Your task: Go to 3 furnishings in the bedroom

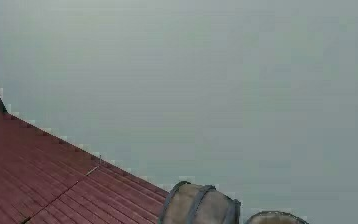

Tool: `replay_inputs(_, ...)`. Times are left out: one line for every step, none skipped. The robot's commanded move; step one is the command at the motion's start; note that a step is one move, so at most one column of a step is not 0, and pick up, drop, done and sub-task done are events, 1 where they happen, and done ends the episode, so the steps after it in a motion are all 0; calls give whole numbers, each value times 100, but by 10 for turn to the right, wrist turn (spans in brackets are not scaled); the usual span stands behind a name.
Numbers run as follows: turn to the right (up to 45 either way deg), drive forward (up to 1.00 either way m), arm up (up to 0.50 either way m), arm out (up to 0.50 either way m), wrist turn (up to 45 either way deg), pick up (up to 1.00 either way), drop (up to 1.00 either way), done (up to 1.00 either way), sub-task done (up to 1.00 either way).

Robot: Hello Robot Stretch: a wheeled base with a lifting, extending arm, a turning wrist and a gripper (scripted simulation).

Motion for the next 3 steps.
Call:
replay_inputs(450,0,0,0,0,0,0,0,0)
replay_inputs(450,0,0,0,0,0,0,0,0)
replay_inputs(300,0,0,0,0,0,0,0,0)
